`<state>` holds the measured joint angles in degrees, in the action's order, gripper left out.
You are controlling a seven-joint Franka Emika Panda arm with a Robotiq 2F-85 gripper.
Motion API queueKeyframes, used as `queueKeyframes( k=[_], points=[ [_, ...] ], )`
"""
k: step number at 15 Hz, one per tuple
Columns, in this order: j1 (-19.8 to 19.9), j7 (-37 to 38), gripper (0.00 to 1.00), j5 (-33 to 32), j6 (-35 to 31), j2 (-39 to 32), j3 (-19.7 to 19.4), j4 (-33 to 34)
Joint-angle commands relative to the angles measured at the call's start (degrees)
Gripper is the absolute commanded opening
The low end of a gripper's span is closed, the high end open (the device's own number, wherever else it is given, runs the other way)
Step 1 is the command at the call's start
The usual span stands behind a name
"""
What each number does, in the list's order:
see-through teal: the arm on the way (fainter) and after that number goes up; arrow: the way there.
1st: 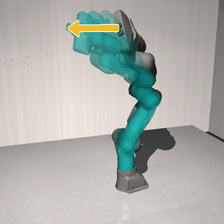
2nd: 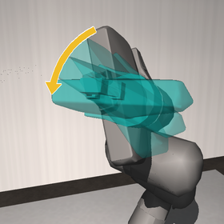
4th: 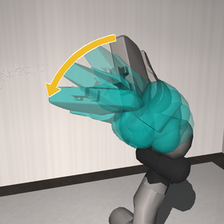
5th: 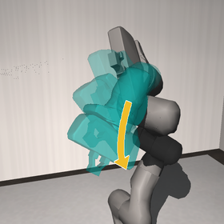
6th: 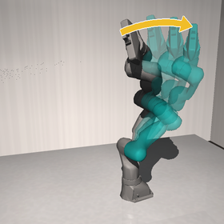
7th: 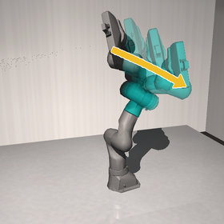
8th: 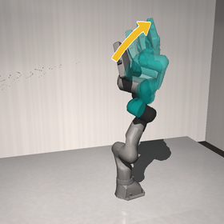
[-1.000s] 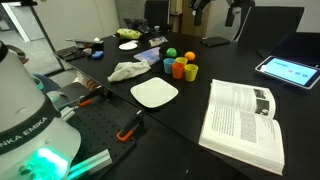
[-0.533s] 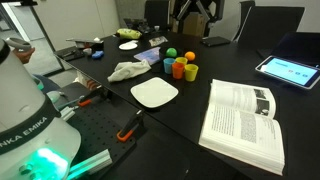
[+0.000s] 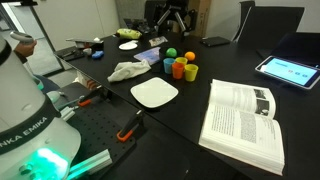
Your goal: Use the white towel to clean the plate
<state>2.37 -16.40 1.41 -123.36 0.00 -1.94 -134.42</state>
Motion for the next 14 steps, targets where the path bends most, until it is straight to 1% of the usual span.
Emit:
queueKeyframes(
  k=[1,7,14],
  points=[
    [-1.64,-4.81,1.0,3.23,-1.65,-0.01,1.51,-2.18],
    [-4.93,-7.14,1.0,4.27,-3.81,-2.38,5.12,-4.73],
    [-8.38,-9.98,1.0,7.64,-8.34,-7.23,10.66,-4.98]
  ],
)
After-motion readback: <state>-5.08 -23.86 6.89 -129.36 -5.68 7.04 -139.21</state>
